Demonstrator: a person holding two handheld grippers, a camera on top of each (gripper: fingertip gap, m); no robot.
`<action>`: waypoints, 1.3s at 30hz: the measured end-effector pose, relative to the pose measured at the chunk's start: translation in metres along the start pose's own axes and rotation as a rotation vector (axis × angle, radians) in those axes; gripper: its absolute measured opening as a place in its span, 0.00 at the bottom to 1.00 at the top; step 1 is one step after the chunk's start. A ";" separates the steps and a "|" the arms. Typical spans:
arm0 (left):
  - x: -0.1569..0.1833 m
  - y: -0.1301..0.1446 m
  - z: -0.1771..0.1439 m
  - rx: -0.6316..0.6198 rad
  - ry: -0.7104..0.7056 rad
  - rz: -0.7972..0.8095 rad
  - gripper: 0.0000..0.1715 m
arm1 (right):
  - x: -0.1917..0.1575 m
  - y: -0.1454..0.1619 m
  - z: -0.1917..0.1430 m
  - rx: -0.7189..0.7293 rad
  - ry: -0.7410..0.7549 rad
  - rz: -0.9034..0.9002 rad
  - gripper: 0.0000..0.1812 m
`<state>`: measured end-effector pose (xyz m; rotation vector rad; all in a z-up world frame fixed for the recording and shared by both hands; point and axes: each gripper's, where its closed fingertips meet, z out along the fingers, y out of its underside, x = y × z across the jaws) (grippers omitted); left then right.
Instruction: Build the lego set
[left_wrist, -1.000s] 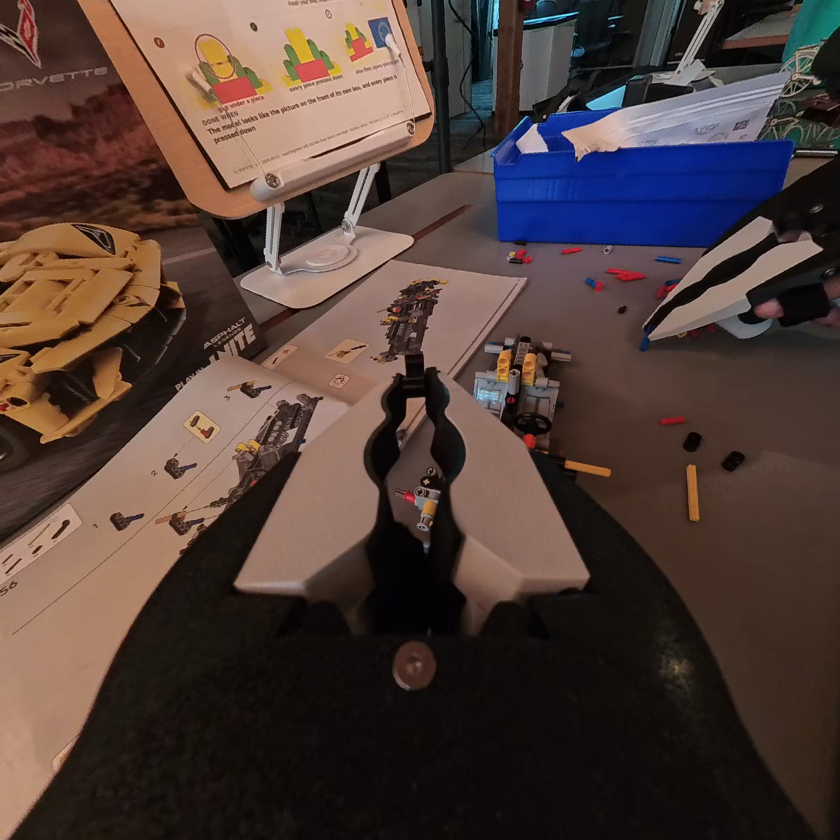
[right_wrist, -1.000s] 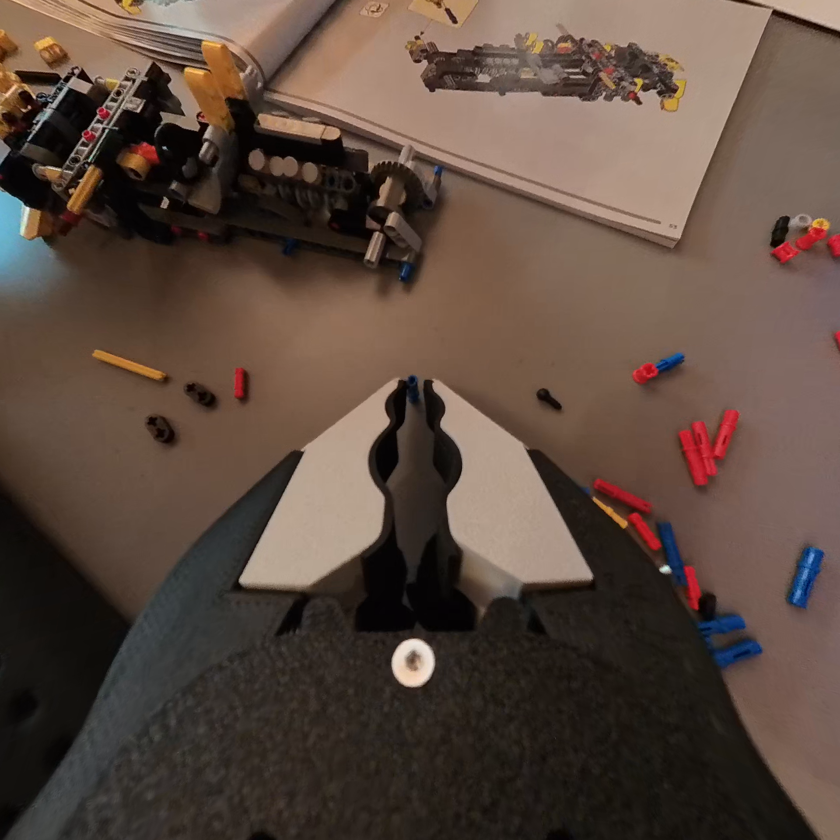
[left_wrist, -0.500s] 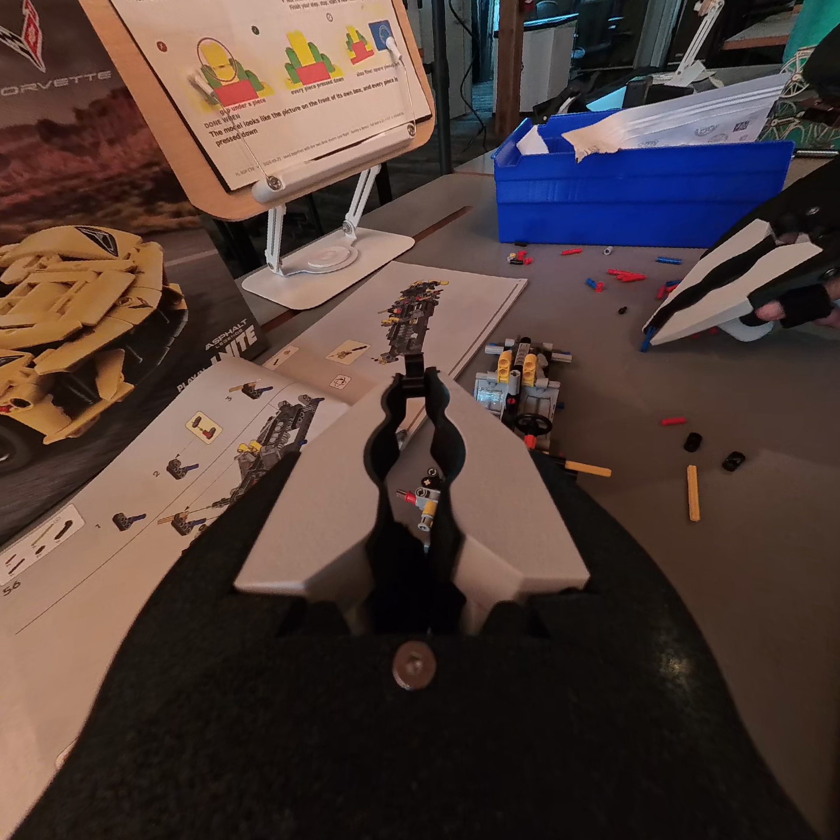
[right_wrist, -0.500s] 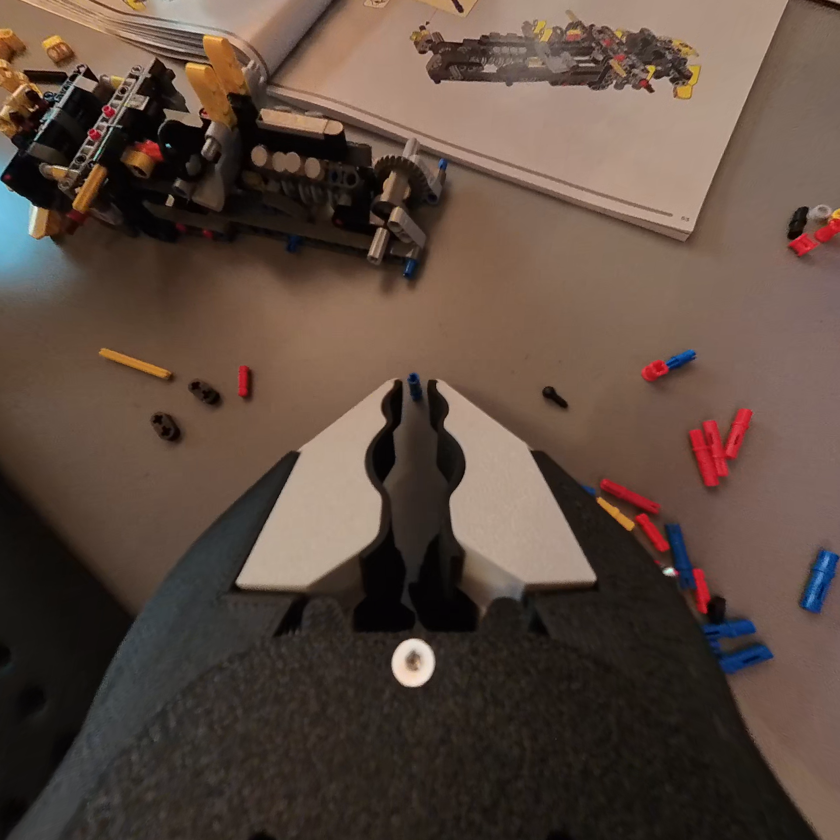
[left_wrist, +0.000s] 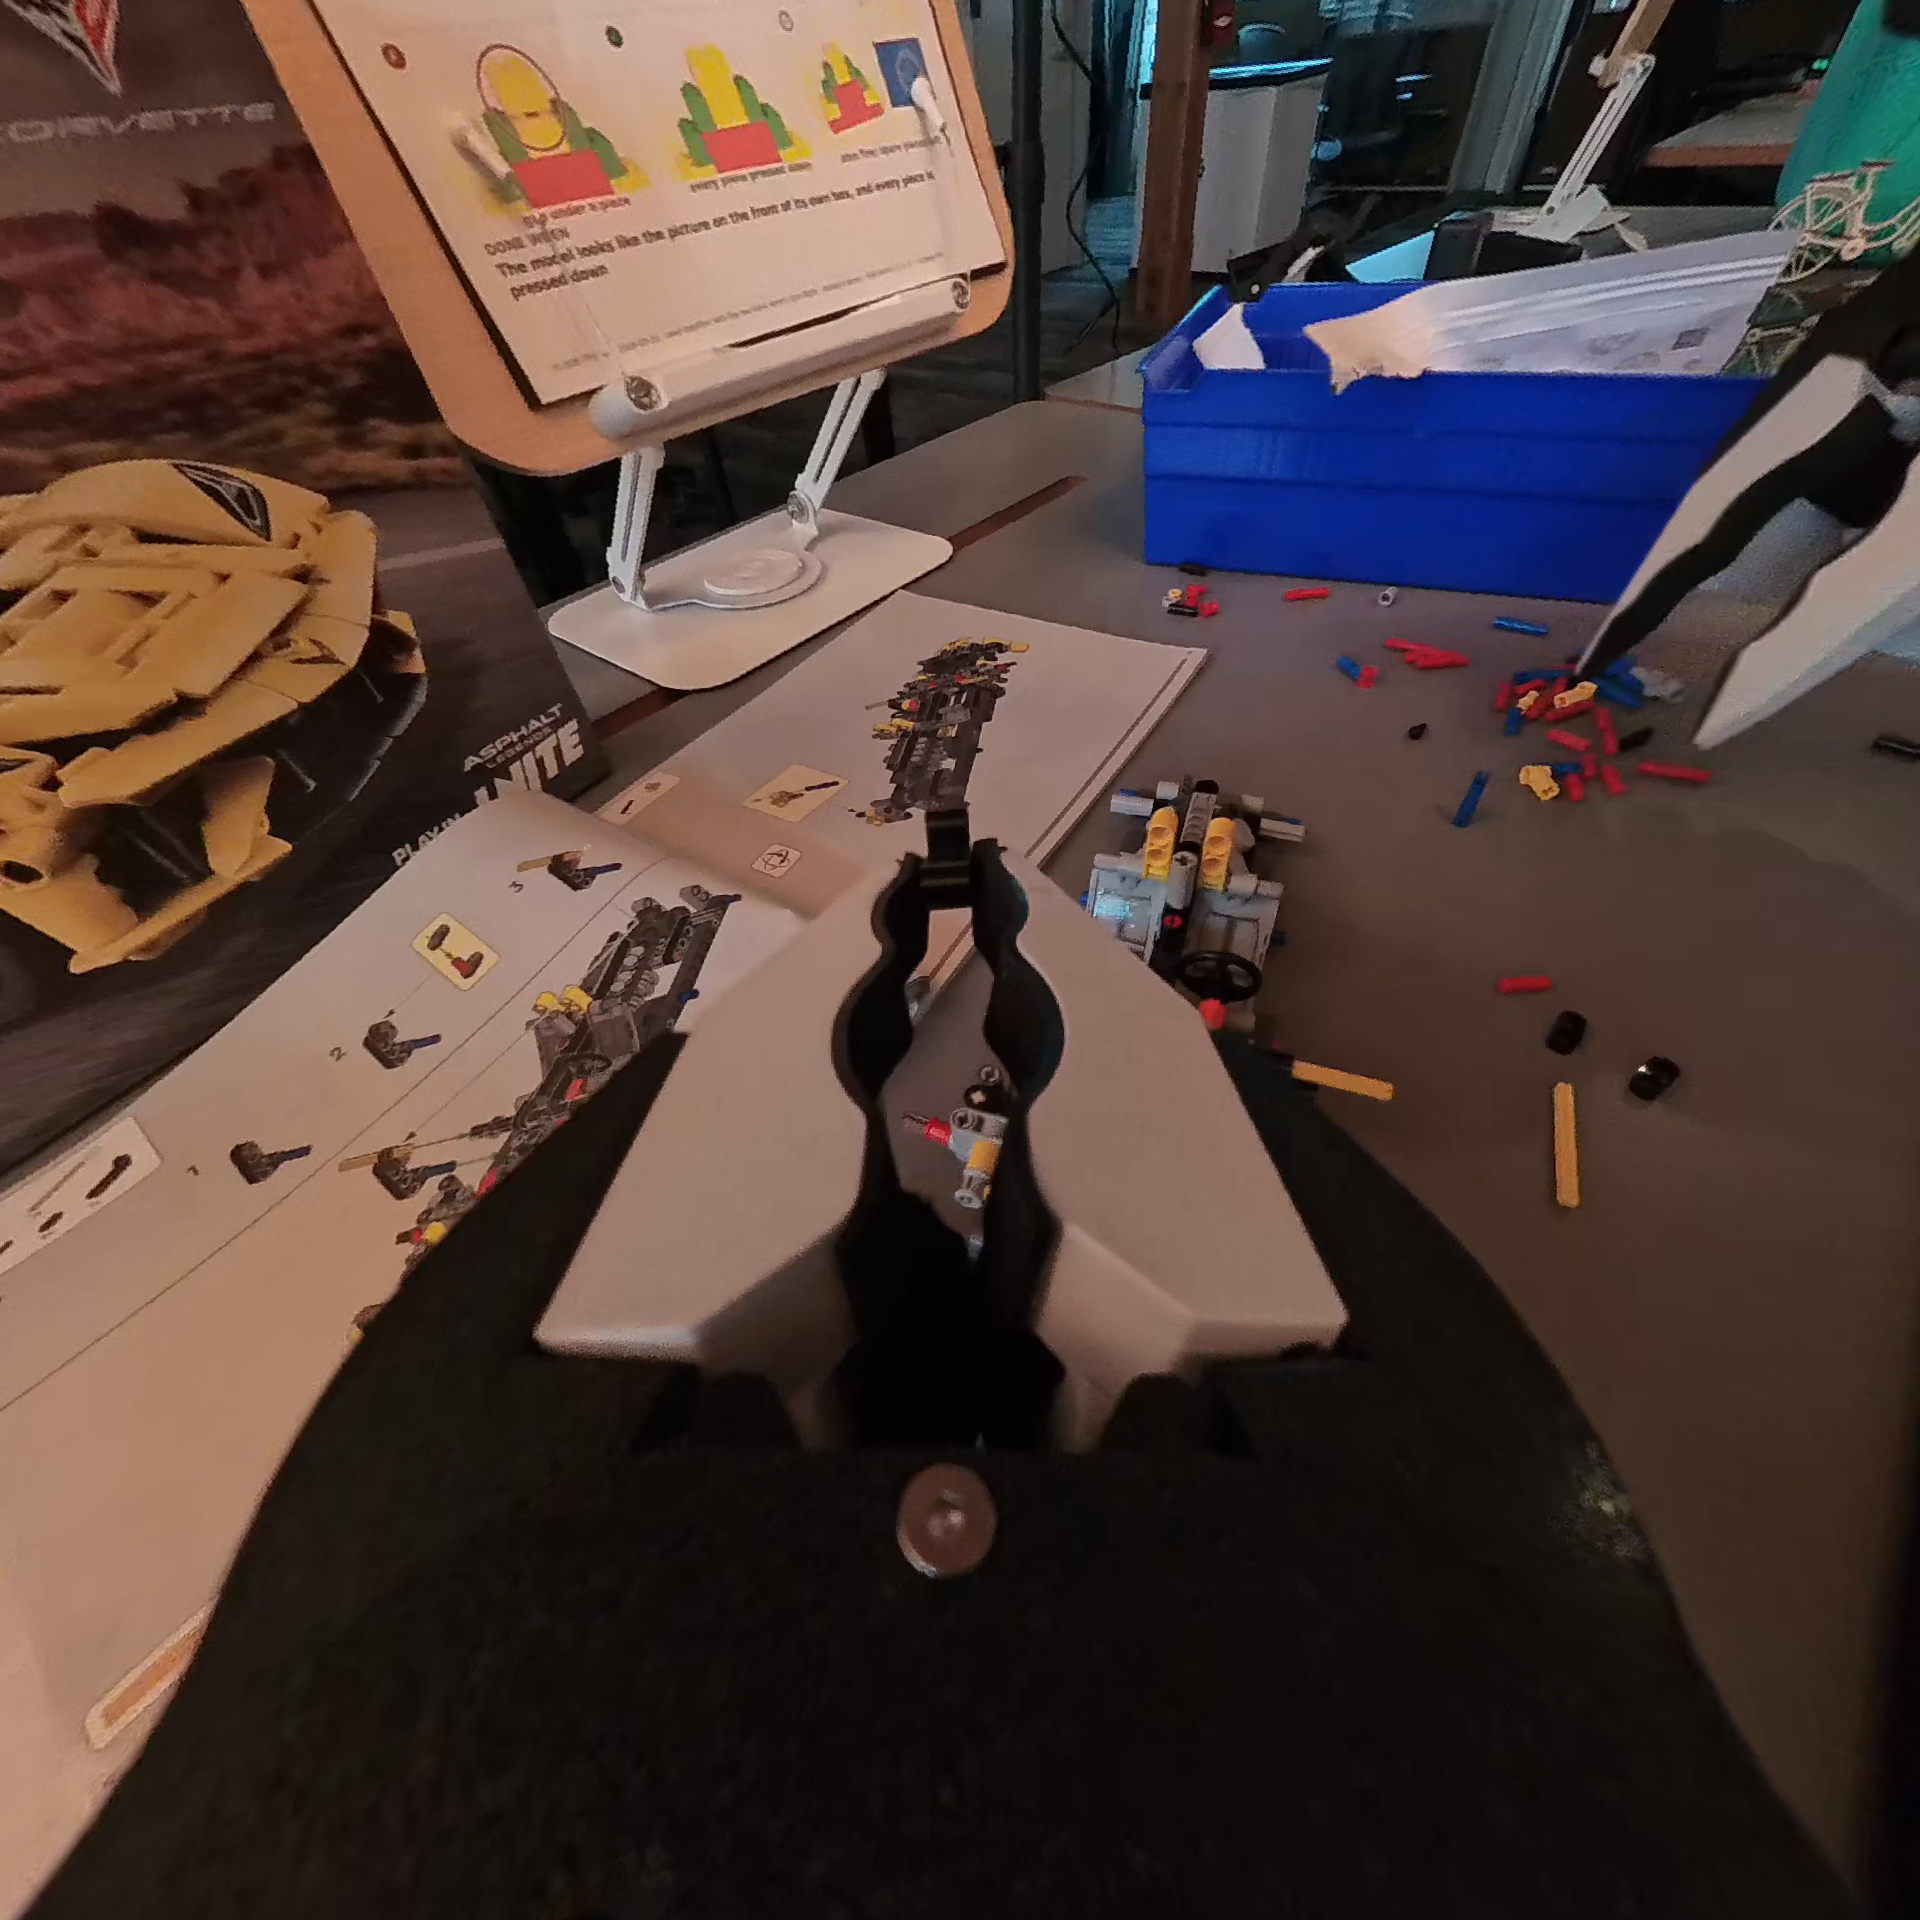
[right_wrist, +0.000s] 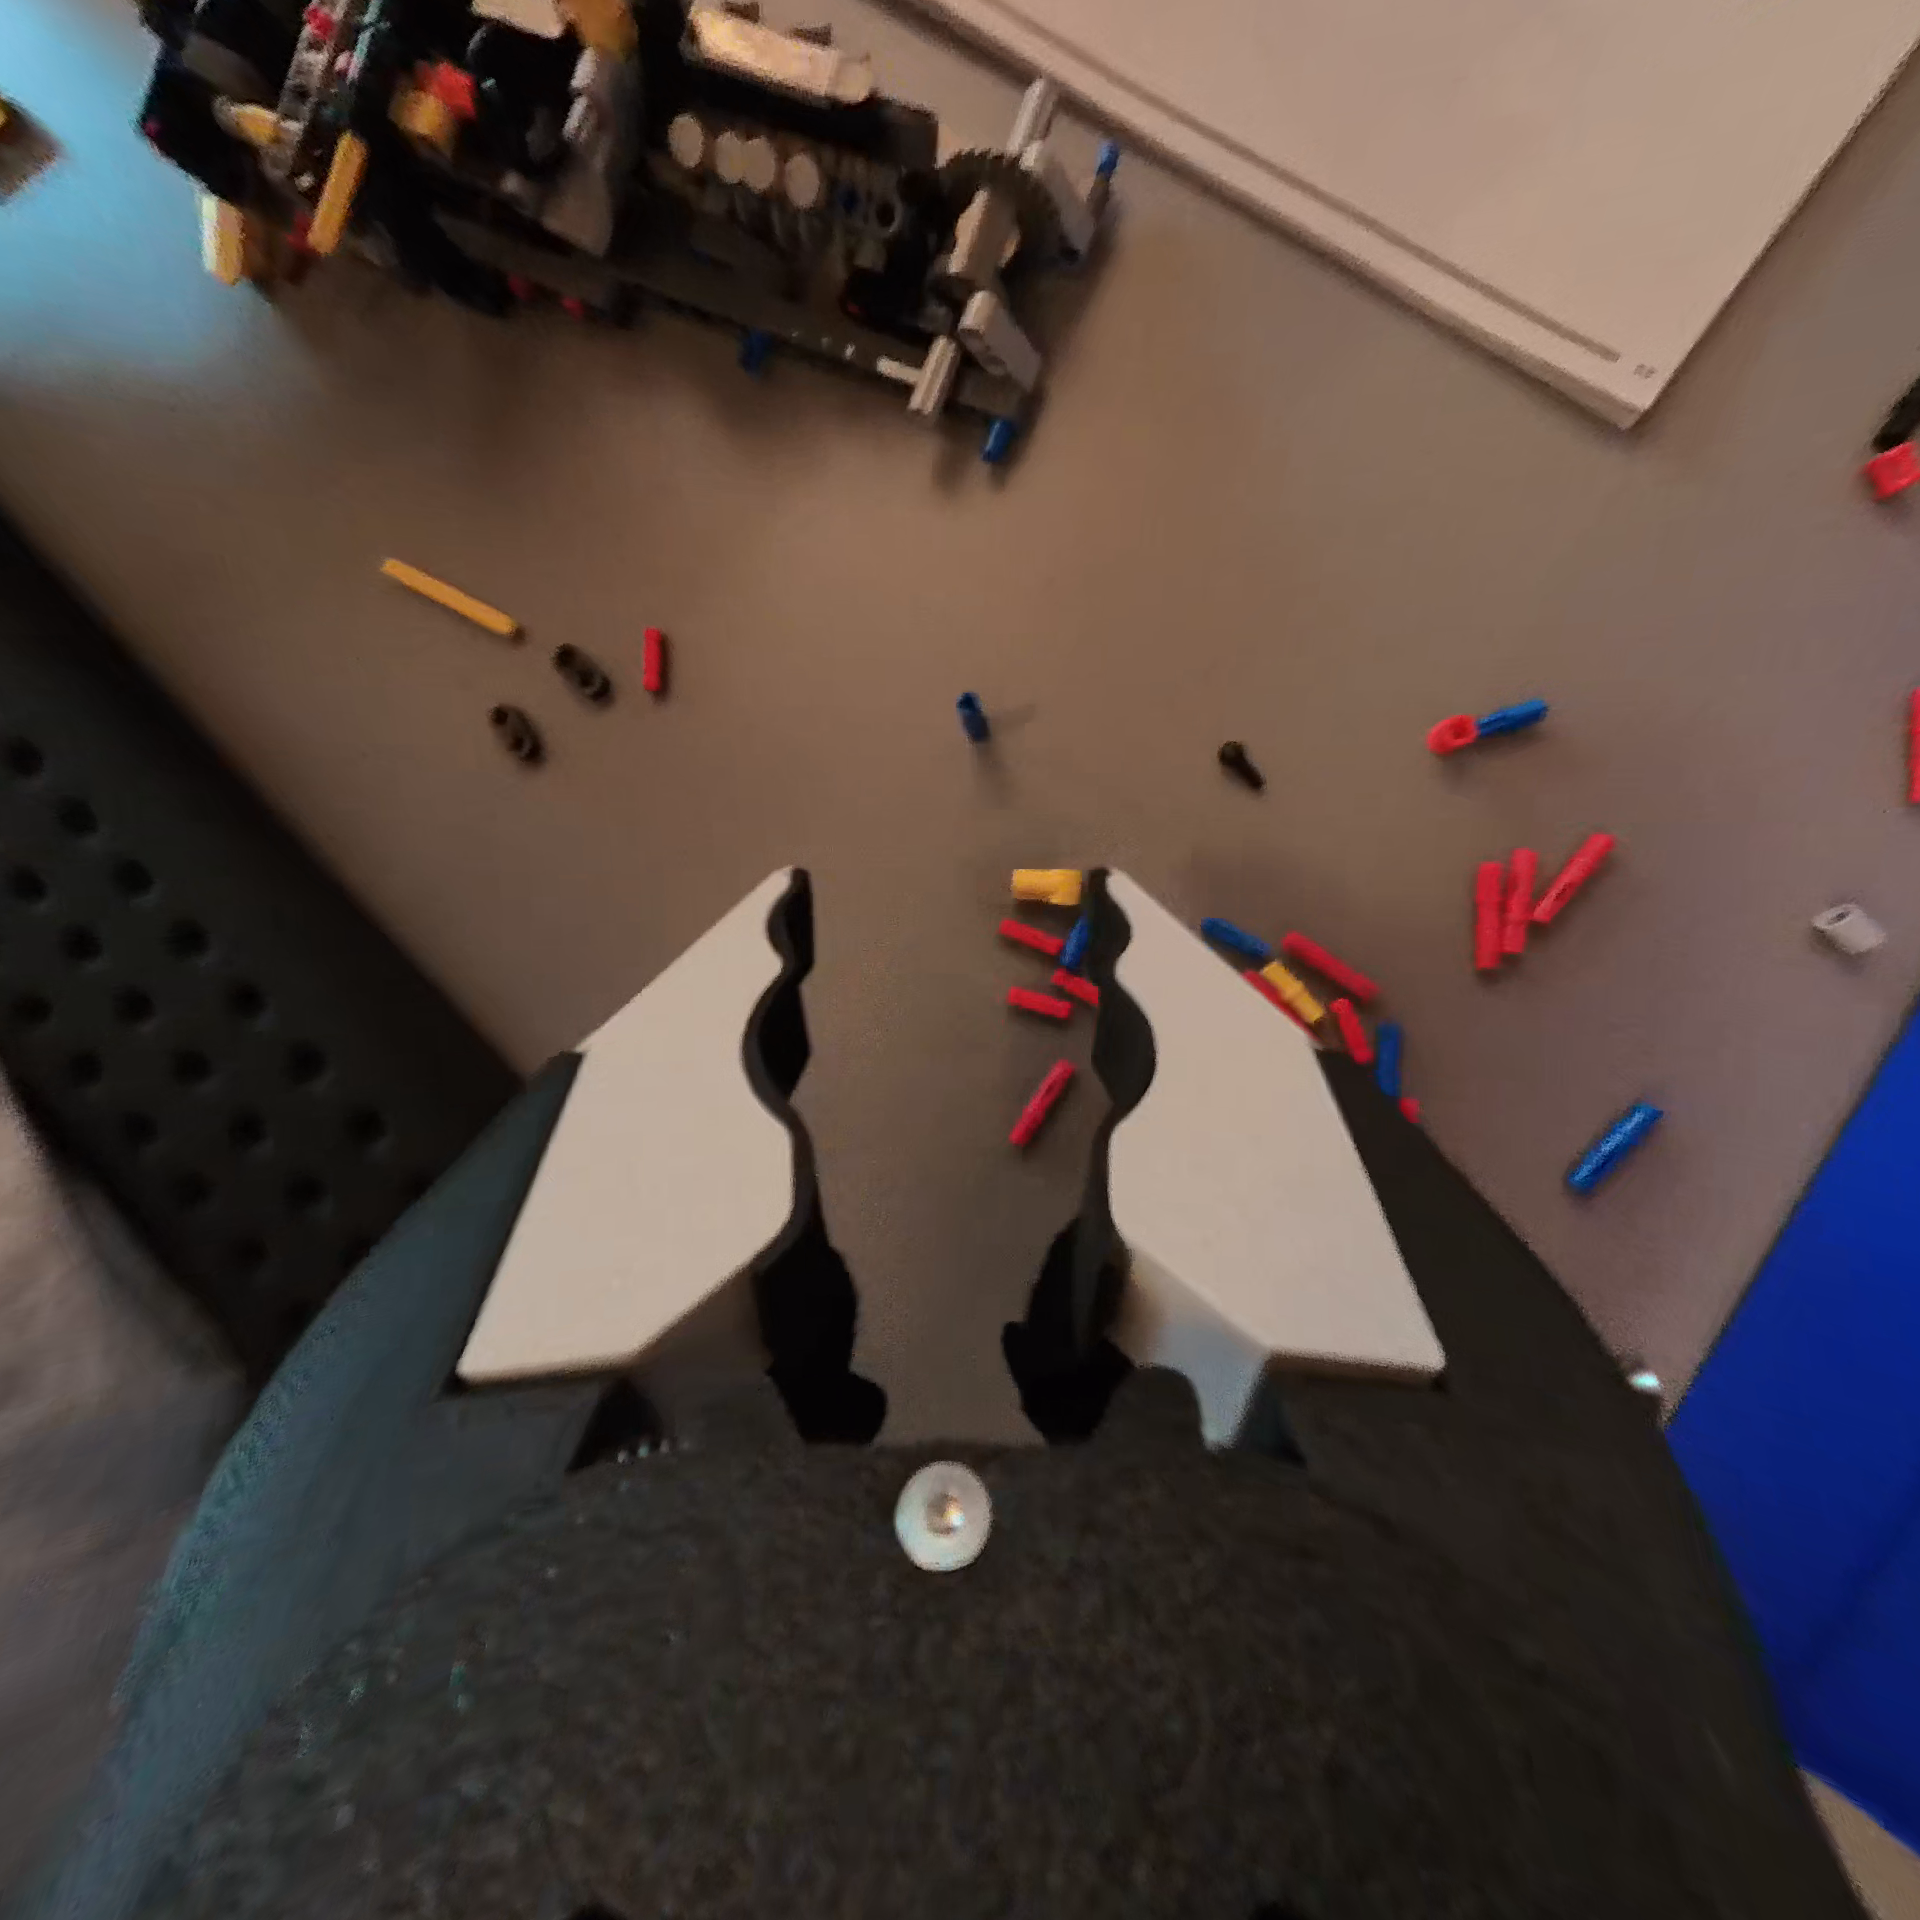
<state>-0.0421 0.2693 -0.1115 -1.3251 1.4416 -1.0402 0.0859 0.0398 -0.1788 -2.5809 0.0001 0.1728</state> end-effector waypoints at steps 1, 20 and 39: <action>-0.001 0.000 0.000 0.001 -0.001 -0.013 0.03 | -0.003 -0.001 -0.002 0.002 -0.006 -0.017 0.29; -0.010 0.001 -0.003 0.015 0.033 -0.152 0.03 | 0.004 -0.011 0.018 -0.207 0.019 -0.369 0.16; -0.012 0.006 -0.003 -0.012 0.011 -0.117 0.03 | 0.003 -0.013 0.052 -0.325 -0.041 -0.506 0.08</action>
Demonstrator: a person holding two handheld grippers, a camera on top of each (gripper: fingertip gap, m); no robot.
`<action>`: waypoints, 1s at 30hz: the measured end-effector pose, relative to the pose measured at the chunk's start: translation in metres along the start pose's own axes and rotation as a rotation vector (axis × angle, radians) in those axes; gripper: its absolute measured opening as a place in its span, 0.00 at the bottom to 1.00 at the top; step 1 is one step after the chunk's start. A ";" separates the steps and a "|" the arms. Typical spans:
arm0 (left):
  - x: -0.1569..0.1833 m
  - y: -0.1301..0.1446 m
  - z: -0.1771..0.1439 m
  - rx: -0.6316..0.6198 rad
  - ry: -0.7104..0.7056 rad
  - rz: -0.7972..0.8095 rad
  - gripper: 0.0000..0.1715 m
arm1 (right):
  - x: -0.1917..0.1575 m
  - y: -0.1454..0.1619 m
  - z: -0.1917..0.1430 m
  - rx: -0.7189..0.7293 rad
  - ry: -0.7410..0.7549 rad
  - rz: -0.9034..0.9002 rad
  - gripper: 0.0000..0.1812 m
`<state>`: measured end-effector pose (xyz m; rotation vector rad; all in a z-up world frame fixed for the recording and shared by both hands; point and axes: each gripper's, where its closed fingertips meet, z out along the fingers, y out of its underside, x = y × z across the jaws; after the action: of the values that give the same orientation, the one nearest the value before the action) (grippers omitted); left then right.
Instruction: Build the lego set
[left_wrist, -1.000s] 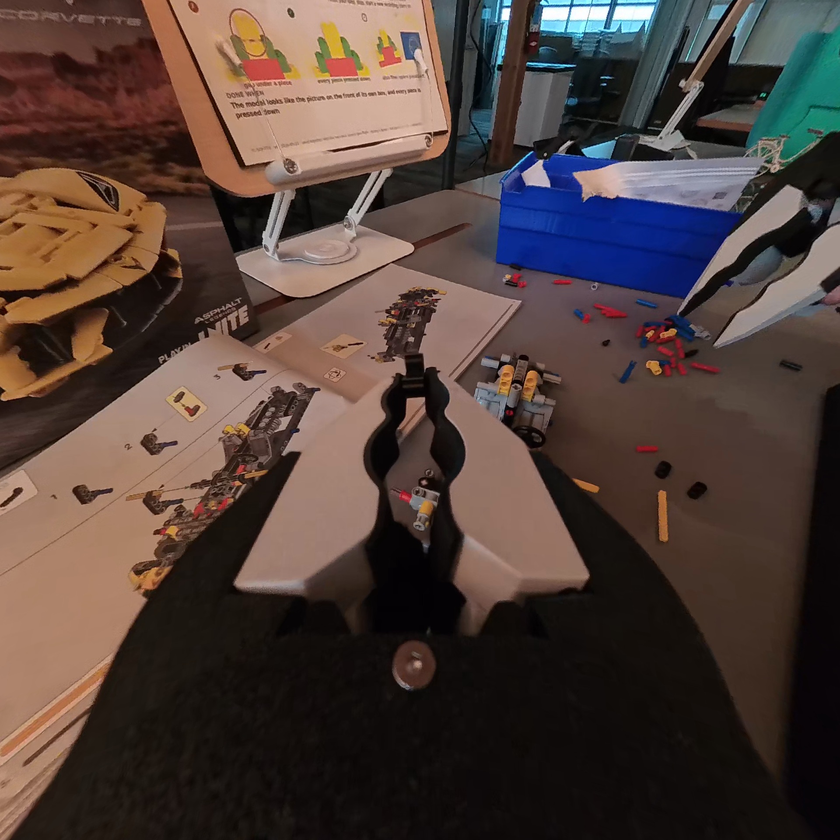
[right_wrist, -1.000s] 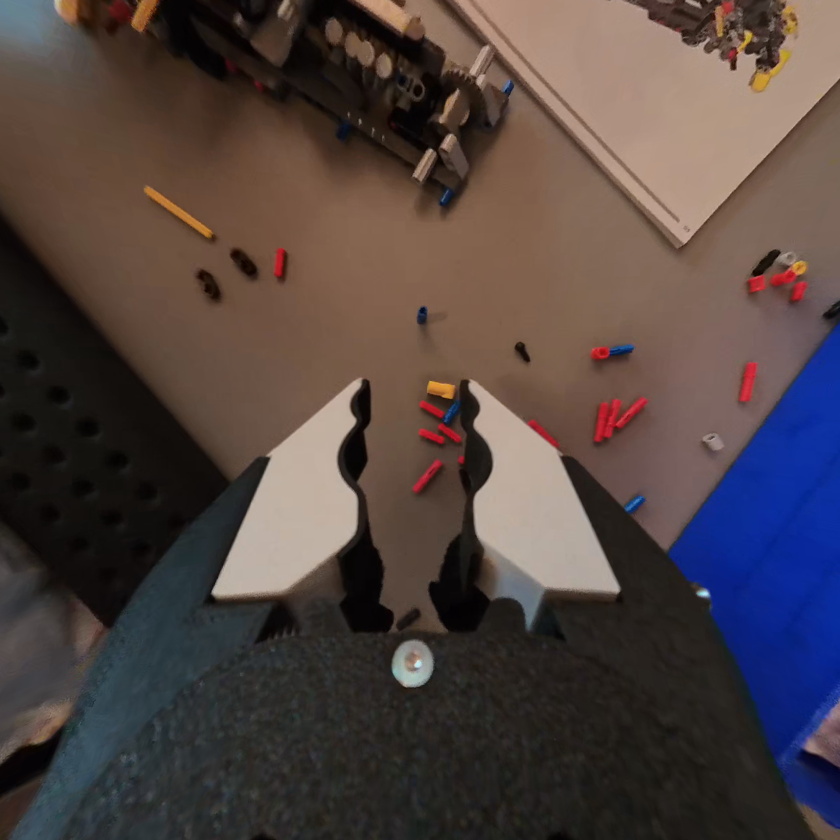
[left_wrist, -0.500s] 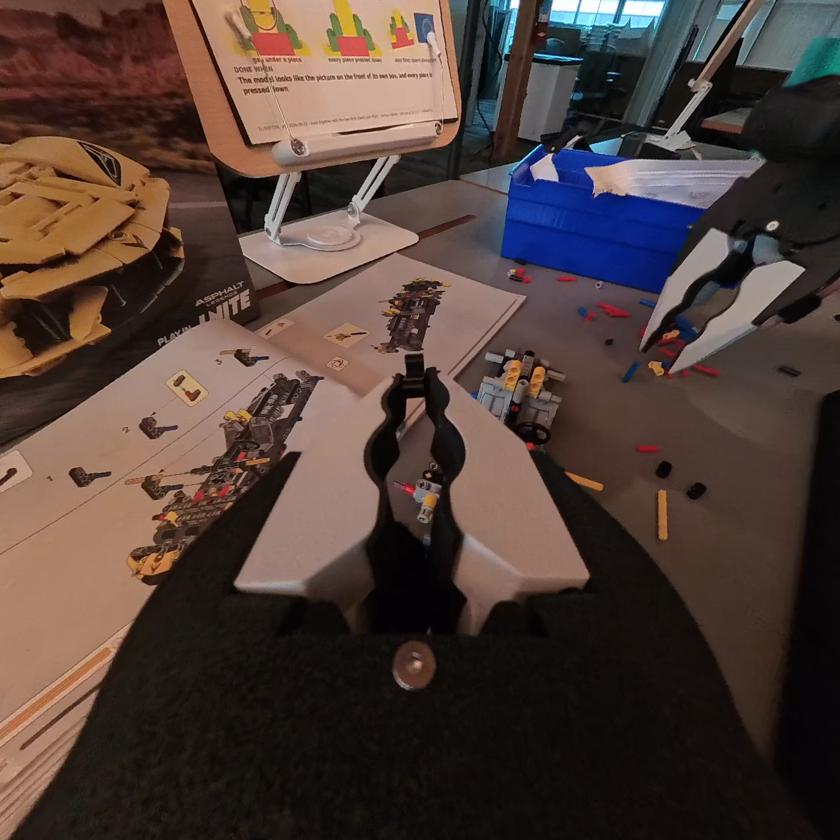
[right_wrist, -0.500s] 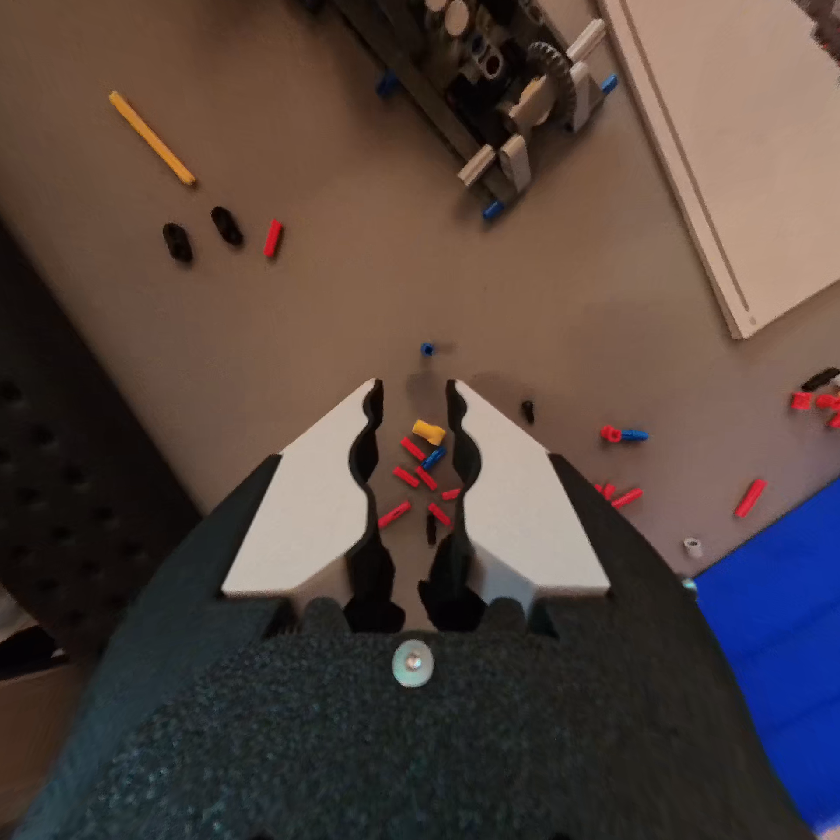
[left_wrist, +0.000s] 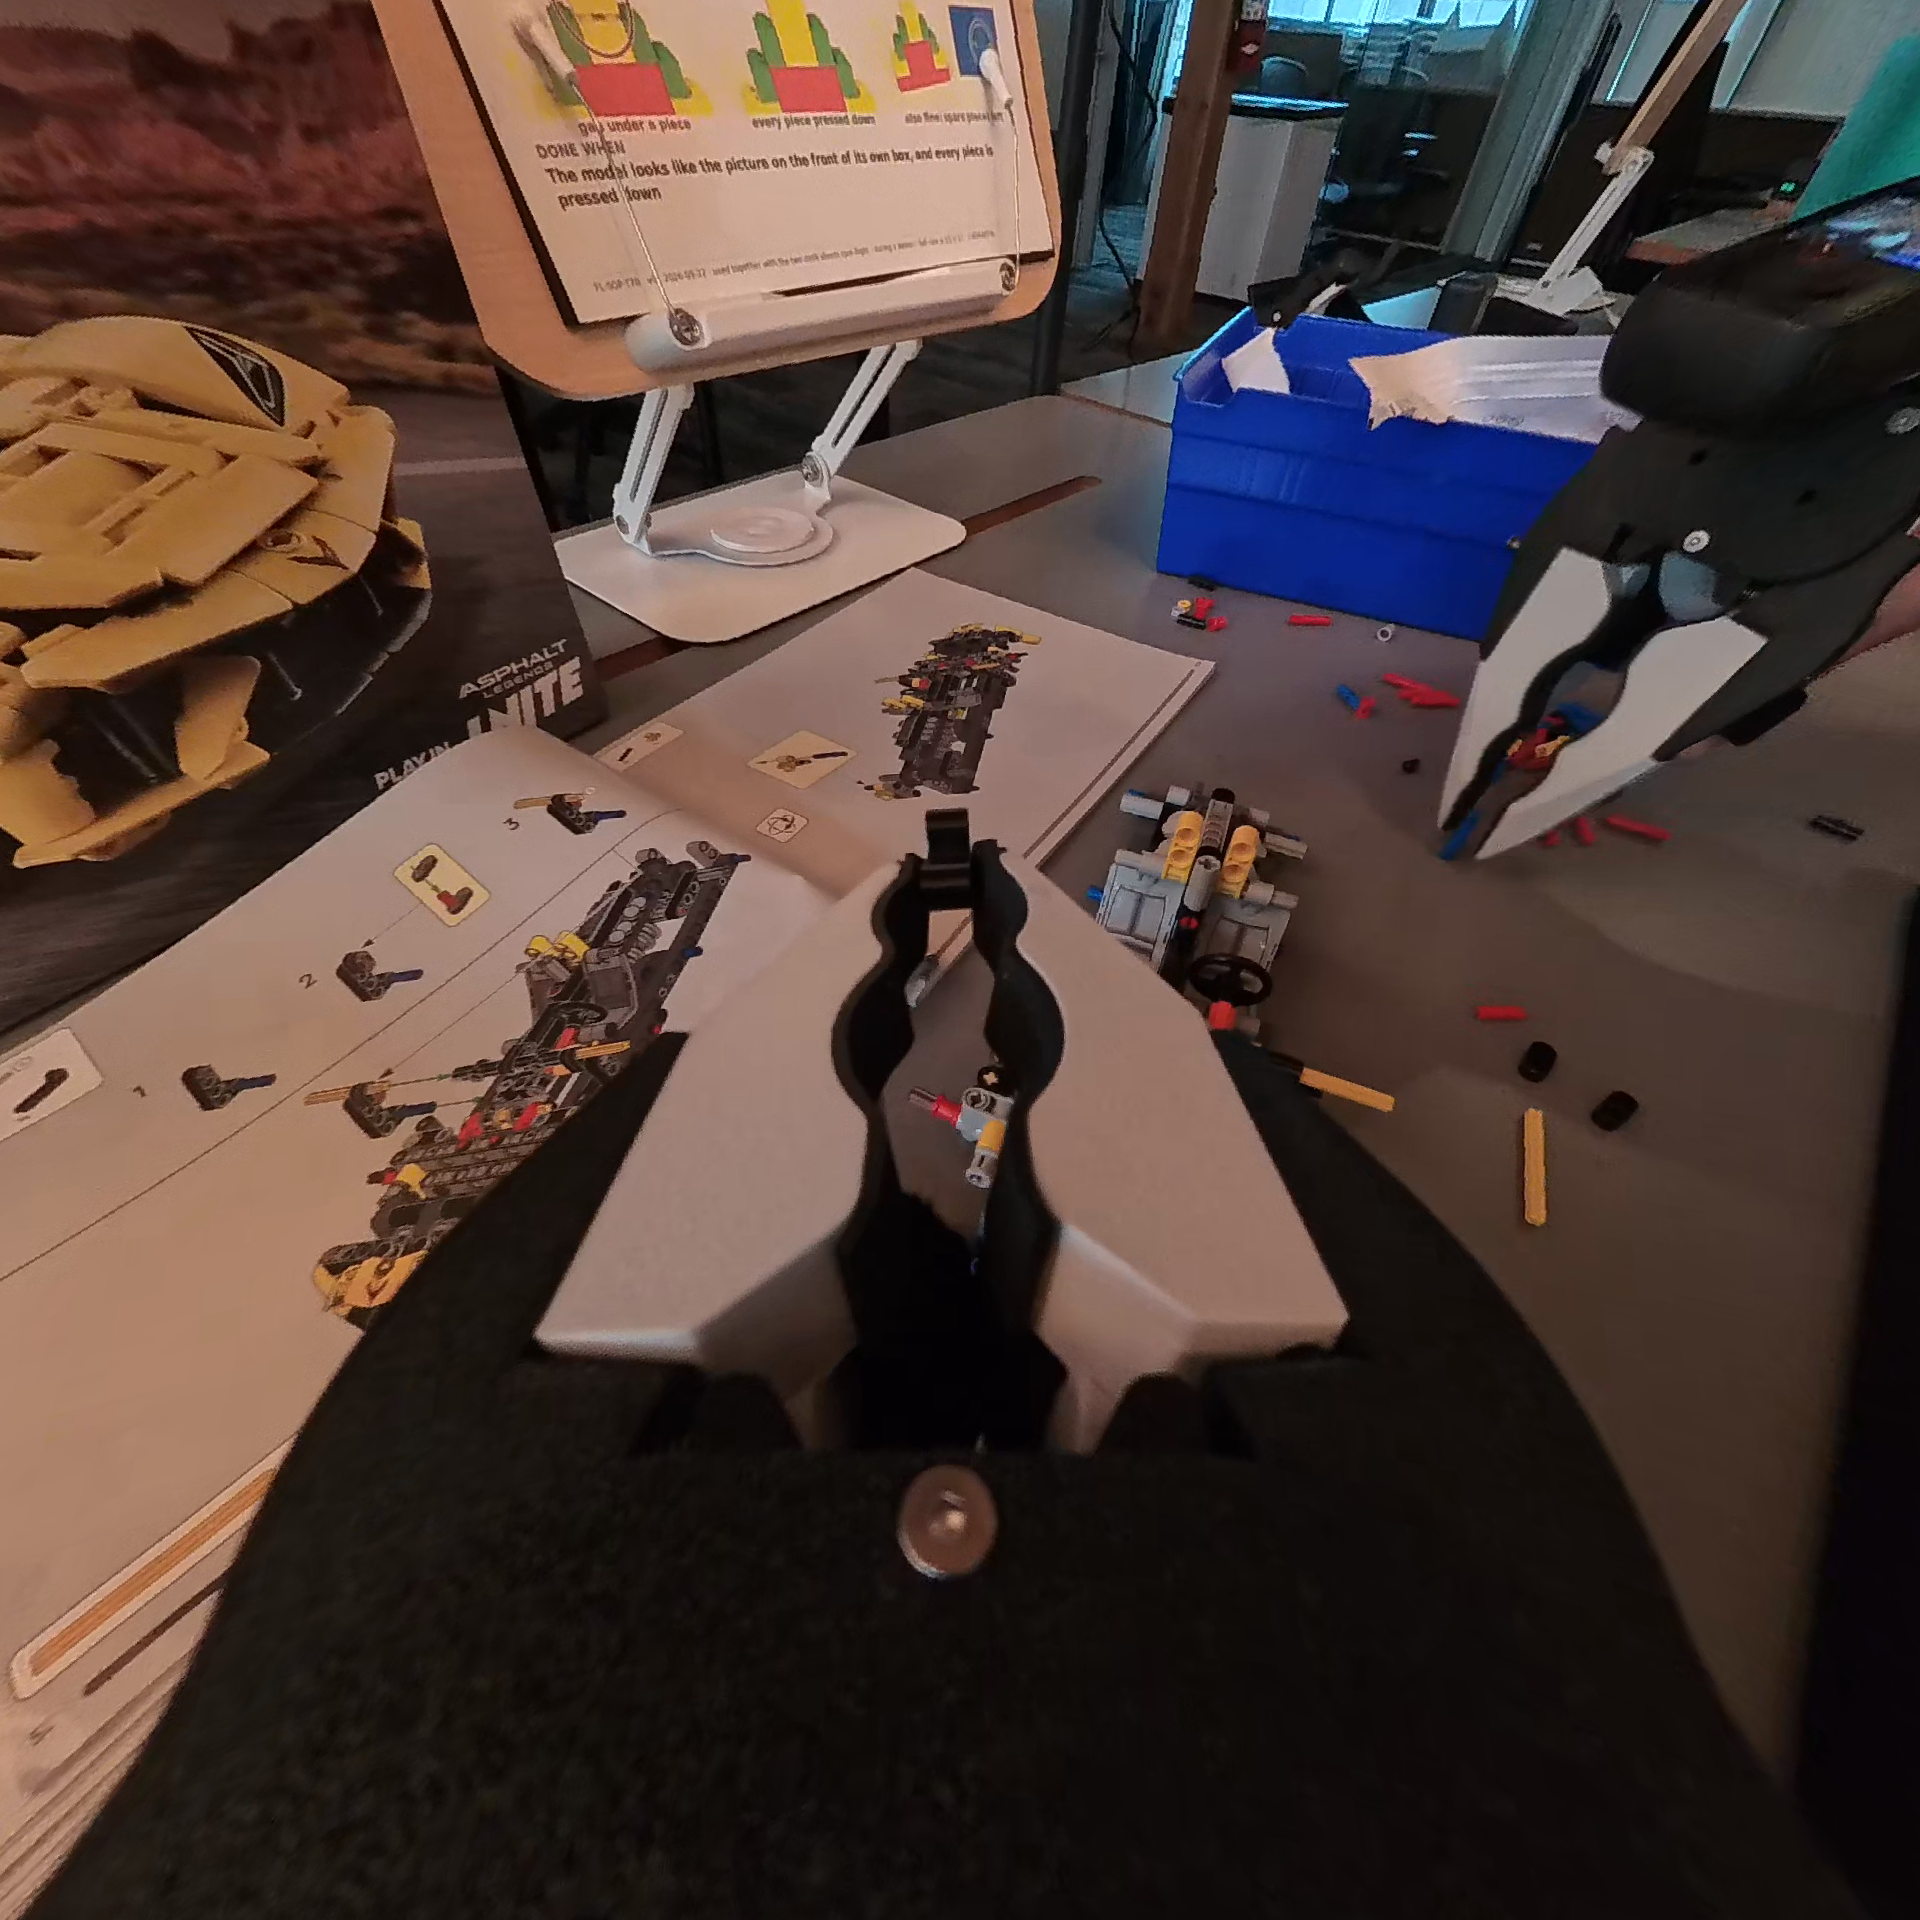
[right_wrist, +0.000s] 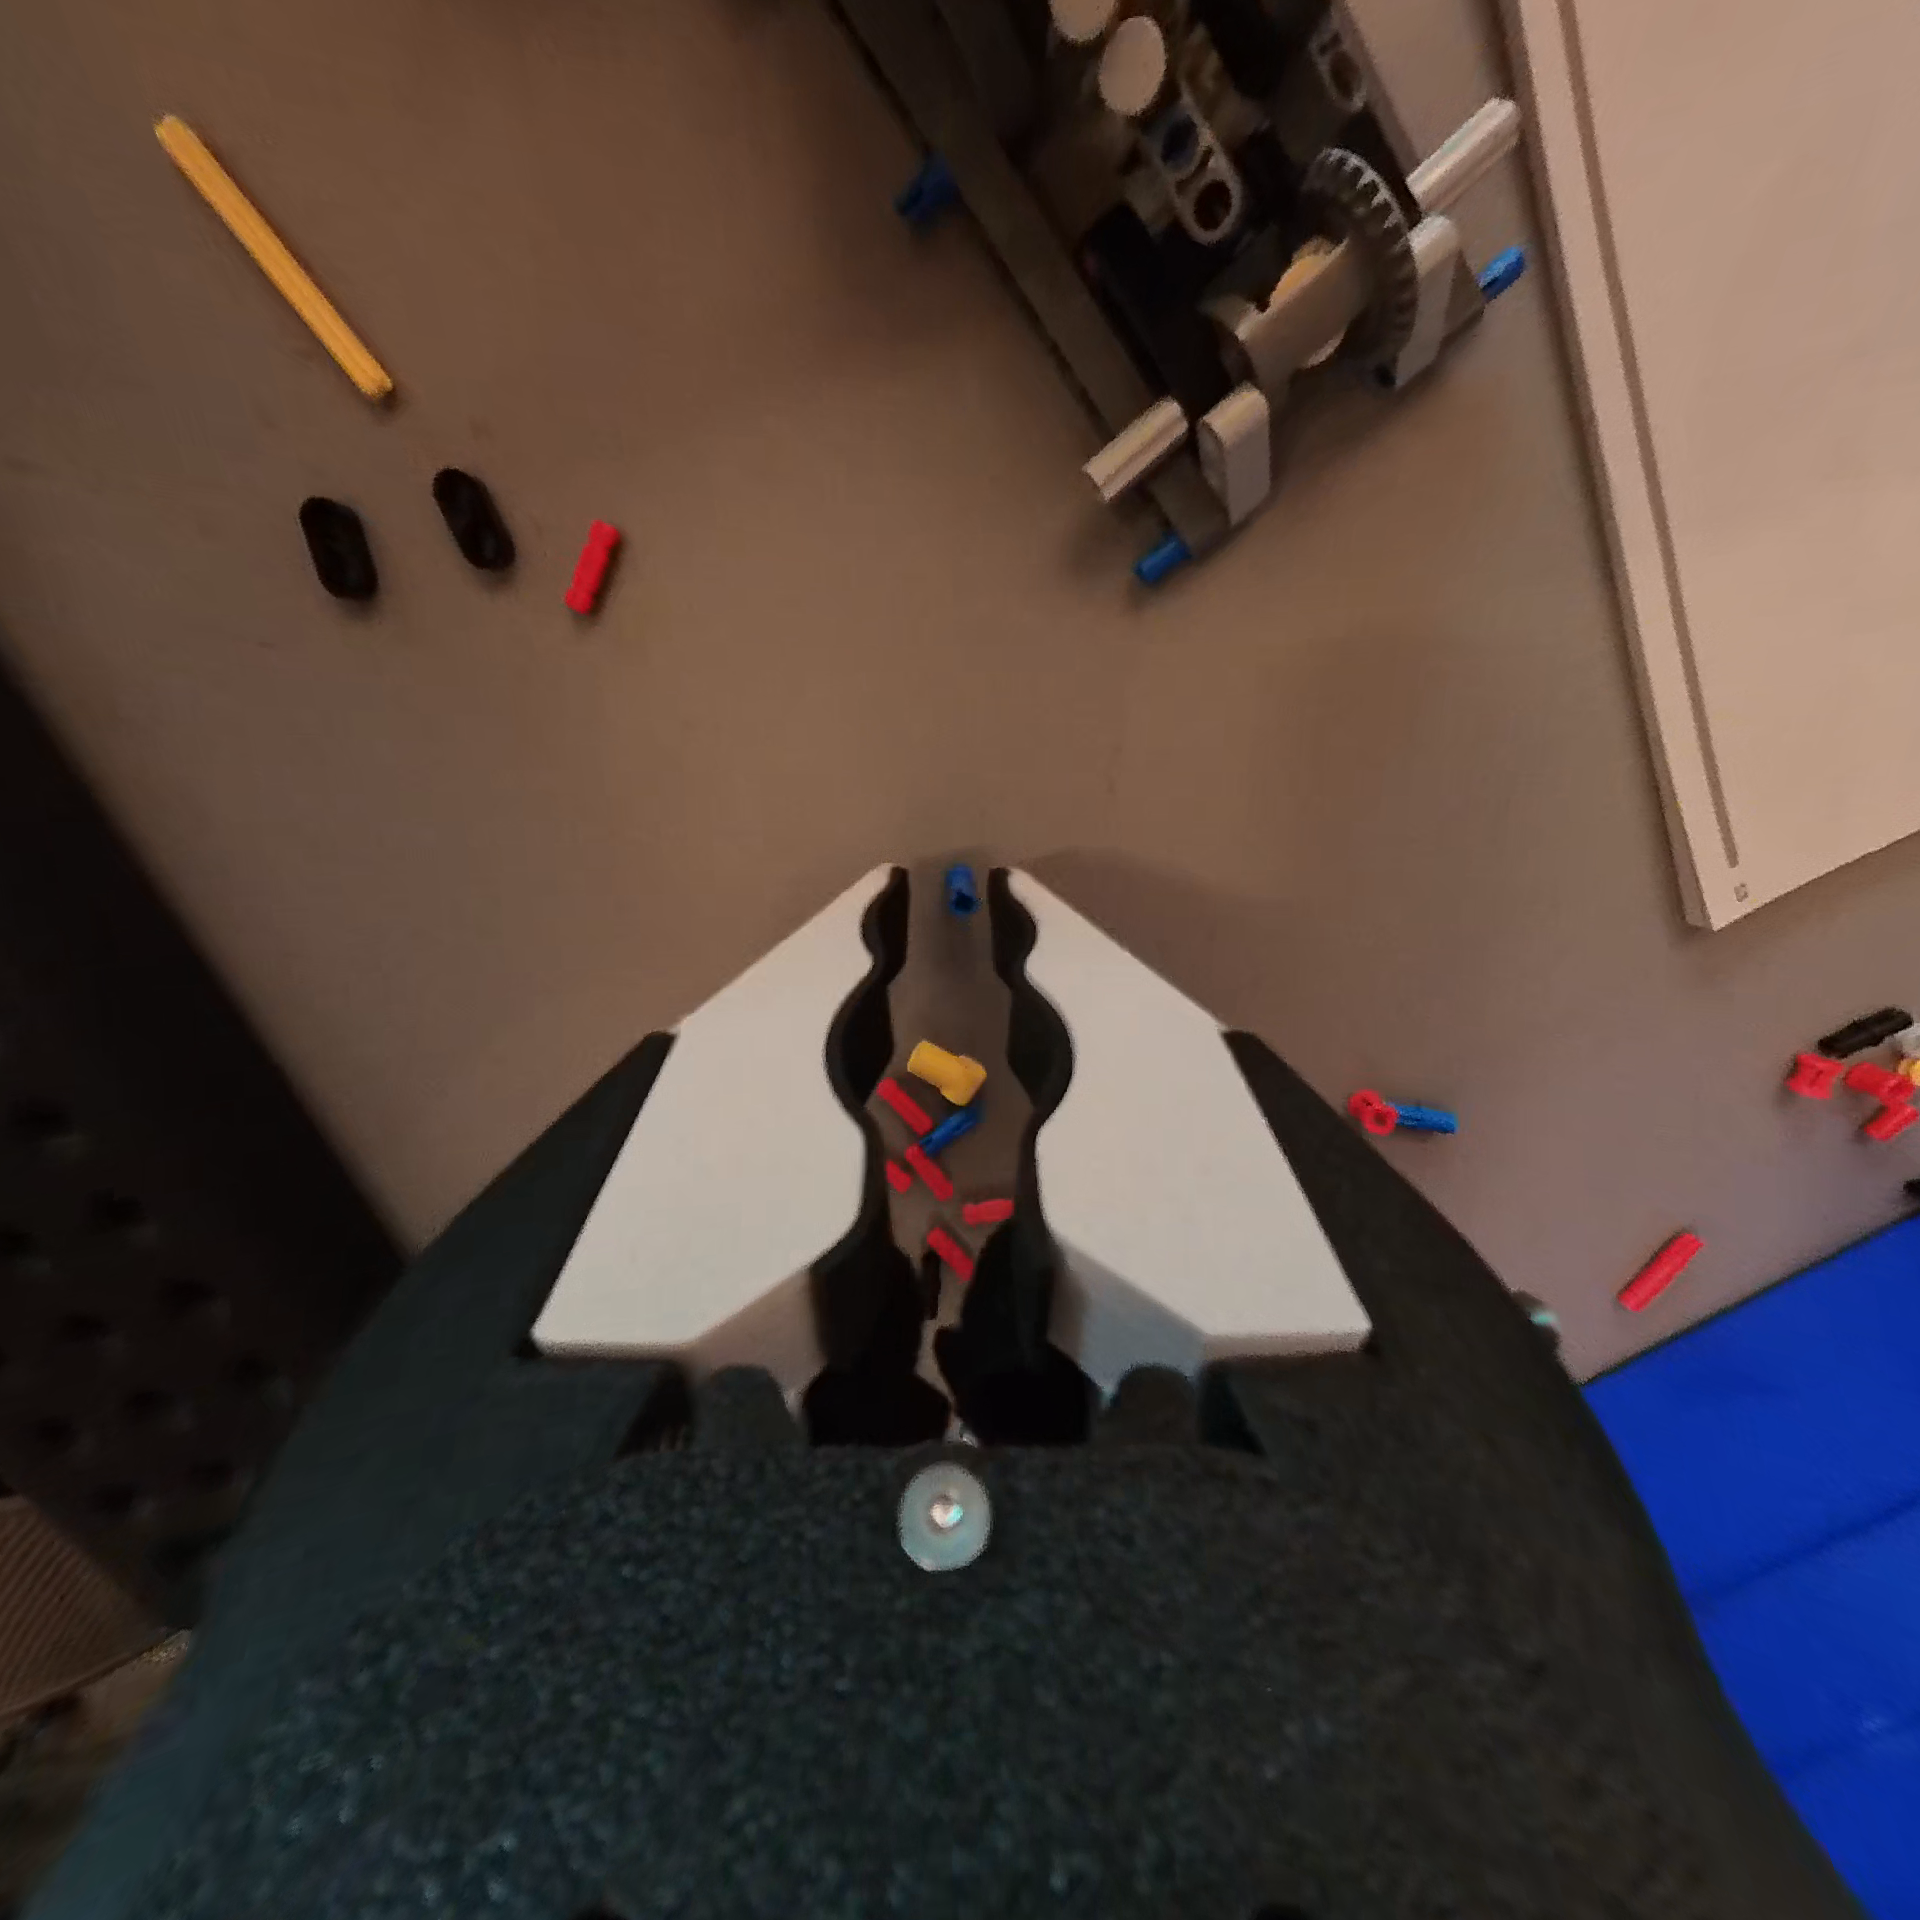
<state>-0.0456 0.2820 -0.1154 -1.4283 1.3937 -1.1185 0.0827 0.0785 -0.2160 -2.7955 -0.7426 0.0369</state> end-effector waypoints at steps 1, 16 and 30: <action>0.000 0.000 0.000 0.002 -0.001 0.000 0.03 | 0.000 0.000 0.000 0.002 0.002 -0.007 0.06; 0.001 0.000 0.000 -0.003 0.003 0.001 0.03 | 0.002 0.001 0.005 -0.003 0.006 0.002 0.03; 0.005 -0.008 -0.002 0.055 0.094 -0.155 0.03 | 0.002 -0.001 0.005 0.023 0.035 0.059 0.02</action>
<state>-0.0460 0.2778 -0.1070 -1.4808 1.3232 -1.3279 0.0836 0.0809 -0.2204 -2.7882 -0.6466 0.0067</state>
